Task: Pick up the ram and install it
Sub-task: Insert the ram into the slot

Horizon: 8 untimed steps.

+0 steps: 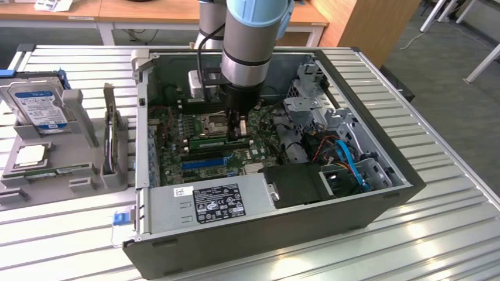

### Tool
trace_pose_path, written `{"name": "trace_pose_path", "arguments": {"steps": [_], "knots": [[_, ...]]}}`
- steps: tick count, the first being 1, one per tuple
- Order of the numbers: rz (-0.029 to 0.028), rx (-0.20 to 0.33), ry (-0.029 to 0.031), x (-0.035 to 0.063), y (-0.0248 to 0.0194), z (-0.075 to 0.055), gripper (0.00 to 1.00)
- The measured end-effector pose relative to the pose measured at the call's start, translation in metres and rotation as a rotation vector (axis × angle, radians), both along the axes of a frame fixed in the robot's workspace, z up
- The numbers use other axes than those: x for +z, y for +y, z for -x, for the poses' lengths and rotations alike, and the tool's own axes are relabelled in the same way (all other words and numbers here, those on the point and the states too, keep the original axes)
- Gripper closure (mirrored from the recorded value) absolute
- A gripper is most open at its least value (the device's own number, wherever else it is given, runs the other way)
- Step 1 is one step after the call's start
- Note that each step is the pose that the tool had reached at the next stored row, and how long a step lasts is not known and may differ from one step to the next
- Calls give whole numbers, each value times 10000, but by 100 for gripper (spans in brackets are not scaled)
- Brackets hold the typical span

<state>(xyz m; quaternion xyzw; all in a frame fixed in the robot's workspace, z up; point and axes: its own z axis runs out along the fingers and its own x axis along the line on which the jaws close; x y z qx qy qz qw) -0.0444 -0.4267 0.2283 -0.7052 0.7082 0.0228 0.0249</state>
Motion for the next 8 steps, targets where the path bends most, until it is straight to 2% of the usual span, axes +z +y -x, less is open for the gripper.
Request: {"name": "trace_pose_path", "arguments": {"steps": [8], "knots": [[0,0,0,0,0,0,89]]}}
